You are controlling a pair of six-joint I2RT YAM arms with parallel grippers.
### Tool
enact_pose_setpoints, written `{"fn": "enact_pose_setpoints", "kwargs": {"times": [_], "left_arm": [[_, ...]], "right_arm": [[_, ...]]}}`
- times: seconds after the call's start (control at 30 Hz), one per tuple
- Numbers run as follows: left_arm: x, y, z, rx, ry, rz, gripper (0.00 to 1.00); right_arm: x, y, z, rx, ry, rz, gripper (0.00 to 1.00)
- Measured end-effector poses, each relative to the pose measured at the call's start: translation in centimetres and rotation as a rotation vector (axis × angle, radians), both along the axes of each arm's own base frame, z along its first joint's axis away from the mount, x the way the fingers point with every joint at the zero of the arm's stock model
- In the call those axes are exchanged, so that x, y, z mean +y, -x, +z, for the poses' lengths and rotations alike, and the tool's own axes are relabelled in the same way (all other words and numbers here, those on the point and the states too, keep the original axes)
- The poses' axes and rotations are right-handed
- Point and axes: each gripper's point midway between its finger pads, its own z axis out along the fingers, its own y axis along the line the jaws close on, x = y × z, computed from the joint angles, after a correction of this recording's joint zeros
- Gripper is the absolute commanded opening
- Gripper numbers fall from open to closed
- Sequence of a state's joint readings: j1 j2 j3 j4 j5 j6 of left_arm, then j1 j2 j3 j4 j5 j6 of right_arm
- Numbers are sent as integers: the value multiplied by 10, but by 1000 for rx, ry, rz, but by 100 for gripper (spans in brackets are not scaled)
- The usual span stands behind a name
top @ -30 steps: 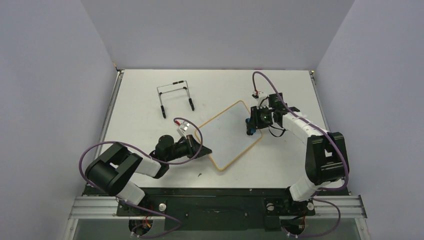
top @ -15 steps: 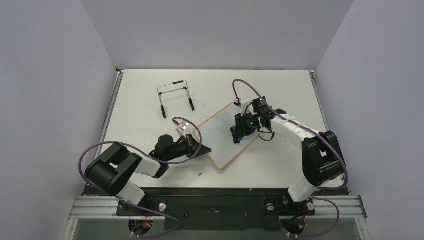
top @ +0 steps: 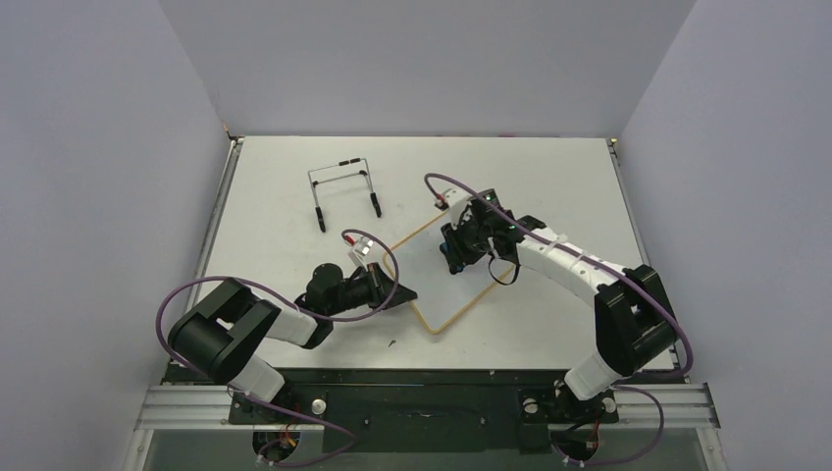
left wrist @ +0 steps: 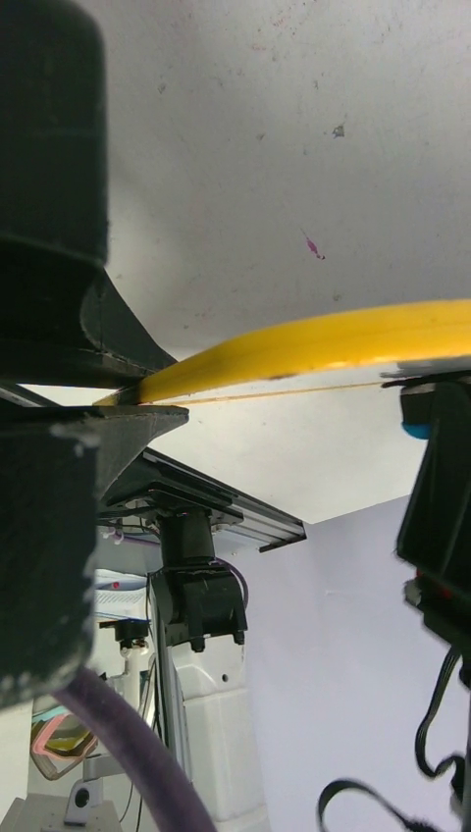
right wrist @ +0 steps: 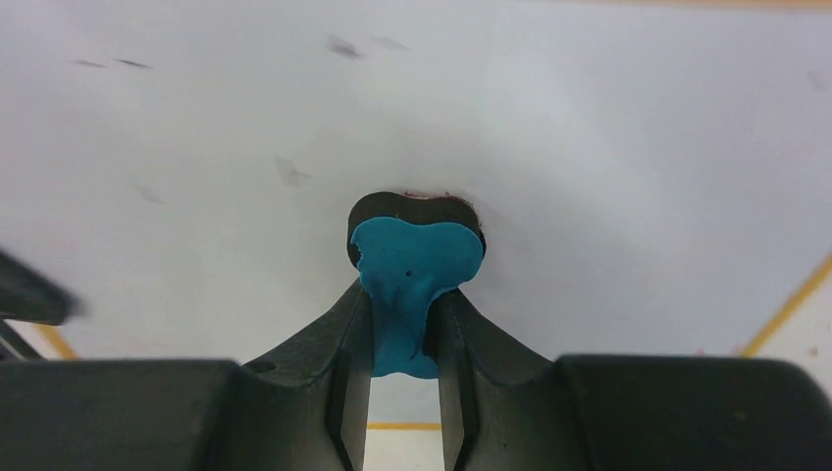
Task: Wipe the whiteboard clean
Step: Erase the whiteboard at the whiteboard stand.
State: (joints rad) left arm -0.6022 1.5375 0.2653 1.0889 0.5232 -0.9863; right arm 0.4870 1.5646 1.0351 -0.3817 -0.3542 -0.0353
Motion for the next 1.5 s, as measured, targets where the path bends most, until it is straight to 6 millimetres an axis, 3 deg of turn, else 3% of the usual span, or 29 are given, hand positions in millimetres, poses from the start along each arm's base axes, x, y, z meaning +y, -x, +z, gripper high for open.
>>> {"fn": "enact_pose_setpoints", "kwargs": {"times": [0.2,0.33,0.47,0.6,0.73,0.9,1.03,1.13,1.2,1.33,1.4,1.5], "left_arm": [[-5,-3,6,-8,6,-9,0],[-7,-3,6,-9,7,-13,0],[-10,-1,4,-2,3,-23,0],[-10,-2,4,10,7,-15,0],[-10,-2,5,23,11,-12,0],[-10,-1,4,33,11,-13,0],[-8,-1,1,63,8,-8,0],[-8,-1,0,65,8,-9,0],[-8,-2,1,64,8,-8,0],[-7,-2,0,85,9,2,0],[-7,-2,1,89,13,4,0],[-7,-2,1,98,15,4,0]], "right_arm": [[75,26,40,-118,-30,245,0],[88,41,42,-121,-34,311,0],[69,25,37,-110,-10,230,0],[26,-21,26,-86,27,52,0],[-6,-41,13,-60,63,-42,0],[0,-31,10,-61,73,32,0],[23,10,8,-53,83,174,0],[27,20,8,-28,65,208,0],[13,9,4,11,46,157,0],[-35,-24,-14,72,53,7,0],[-51,-28,-21,94,60,-34,0],[-53,-24,-23,89,65,-25,0]]}}
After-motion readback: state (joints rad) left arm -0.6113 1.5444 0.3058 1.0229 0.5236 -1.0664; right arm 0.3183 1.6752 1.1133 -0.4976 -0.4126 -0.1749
